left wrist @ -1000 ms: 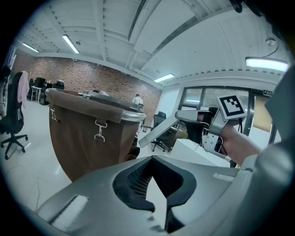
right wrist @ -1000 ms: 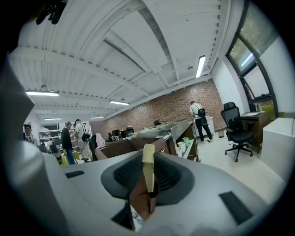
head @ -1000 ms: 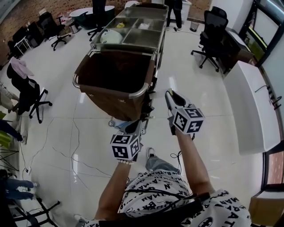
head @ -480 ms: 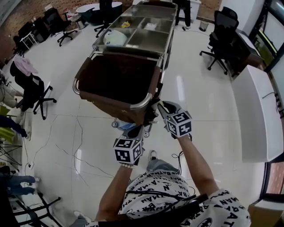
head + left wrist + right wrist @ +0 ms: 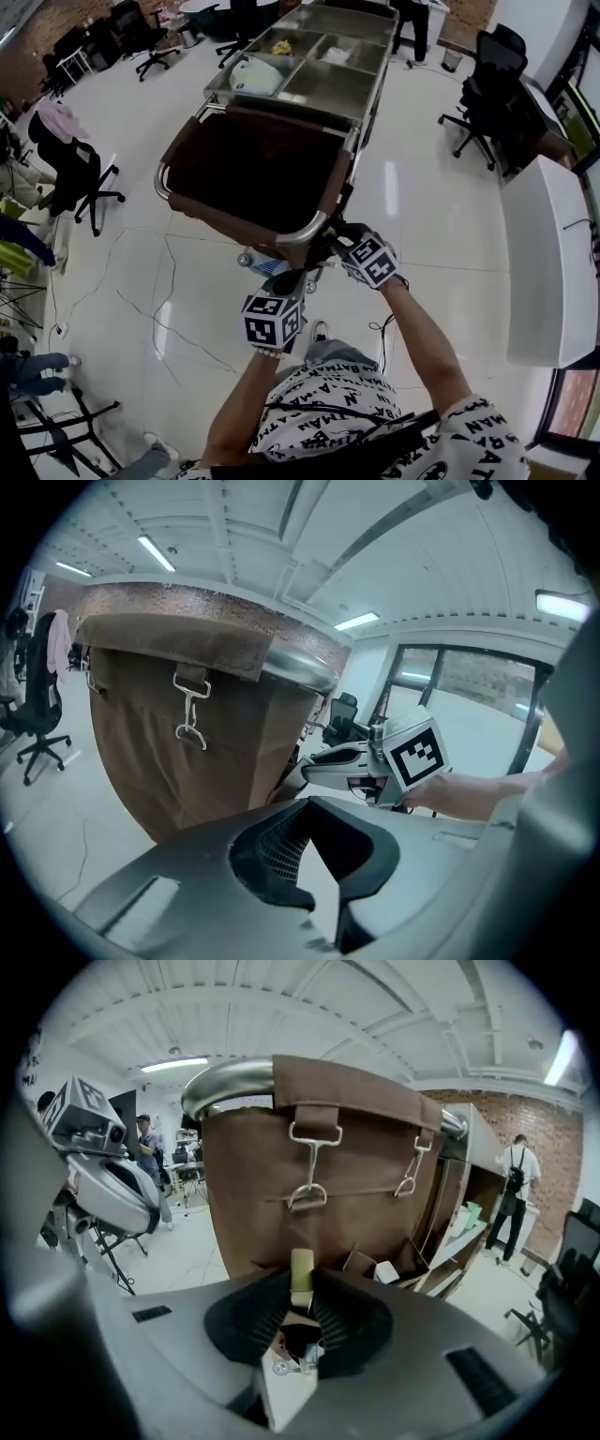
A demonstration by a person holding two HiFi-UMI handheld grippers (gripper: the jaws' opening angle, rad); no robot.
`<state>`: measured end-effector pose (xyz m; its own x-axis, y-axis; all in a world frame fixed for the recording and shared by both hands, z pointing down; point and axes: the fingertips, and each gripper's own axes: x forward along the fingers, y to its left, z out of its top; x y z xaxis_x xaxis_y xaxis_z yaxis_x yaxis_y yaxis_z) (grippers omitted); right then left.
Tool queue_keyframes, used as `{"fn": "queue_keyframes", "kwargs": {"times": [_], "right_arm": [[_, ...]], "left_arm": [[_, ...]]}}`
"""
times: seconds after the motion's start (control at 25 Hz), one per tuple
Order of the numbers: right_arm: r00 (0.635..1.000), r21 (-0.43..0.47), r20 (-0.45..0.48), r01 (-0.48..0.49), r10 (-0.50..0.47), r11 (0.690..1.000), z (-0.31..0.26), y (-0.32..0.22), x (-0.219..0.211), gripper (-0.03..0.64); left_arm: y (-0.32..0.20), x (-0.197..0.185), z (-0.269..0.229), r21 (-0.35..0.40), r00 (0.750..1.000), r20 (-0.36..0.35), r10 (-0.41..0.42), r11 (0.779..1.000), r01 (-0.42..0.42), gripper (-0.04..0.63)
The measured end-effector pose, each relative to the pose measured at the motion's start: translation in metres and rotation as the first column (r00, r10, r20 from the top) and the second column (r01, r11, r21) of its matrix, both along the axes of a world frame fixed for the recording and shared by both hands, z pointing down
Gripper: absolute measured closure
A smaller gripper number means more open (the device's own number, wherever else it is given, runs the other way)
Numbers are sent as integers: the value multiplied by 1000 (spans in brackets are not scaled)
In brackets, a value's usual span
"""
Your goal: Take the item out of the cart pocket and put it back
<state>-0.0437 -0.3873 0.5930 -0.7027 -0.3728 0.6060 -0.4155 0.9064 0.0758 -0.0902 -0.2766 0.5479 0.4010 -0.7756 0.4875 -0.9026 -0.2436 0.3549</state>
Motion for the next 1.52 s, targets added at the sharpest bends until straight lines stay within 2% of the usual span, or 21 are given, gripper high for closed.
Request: {"fn": "queue_keyframes", "kwargs": {"times": [0.28, 0.52, 0.56, 0.64, 0.88, 1.08, 1.24, 1.36, 1.52], "right_arm": [[992, -5, -37, 122, -122, 992, 12, 3, -16, 532], [991, 33, -61, 122, -119, 992, 12, 4, -17, 523], [992, 37, -65, 113, -111, 993, 12, 5, -16, 485], [994, 49, -64, 87, -84, 995, 10, 7, -14, 428], [1000, 105, 9, -29, 28, 994, -24, 19, 0, 428], [973, 38, 141, -190, 183, 981, -53, 60, 30, 430], [946, 25, 202, -264, 254, 964, -77, 115, 48, 553], [915, 1, 219, -347, 338, 938, -77, 165, 74, 614], [862, -88, 260, -428, 435, 900, -74, 209, 96, 615]], "left_arm": [[-6, -1, 9, -14, 999, -7, -37, 999, 37, 595], [-3, -7, 6, -4, 998, -16, -54, 999, 54, 595], [-1, -9, 4, 0, 998, -17, -54, 999, 54, 595], [5, -10, 2, 3, 999, -18, -51, 999, 51, 595], [31, -11, 0, 10, 1000, -23, -19, 1000, 19, 595], [64, -12, -8, 30, 999, -31, 16, 999, -15, 595], [92, -13, -21, 68, 998, -39, 41, 997, -38, 595], [125, -1, -19, 68, 995, -52, 82, 995, -78, 595], [157, 5, -19, 69, 992, -66, 103, 993, -99, 595]]}}
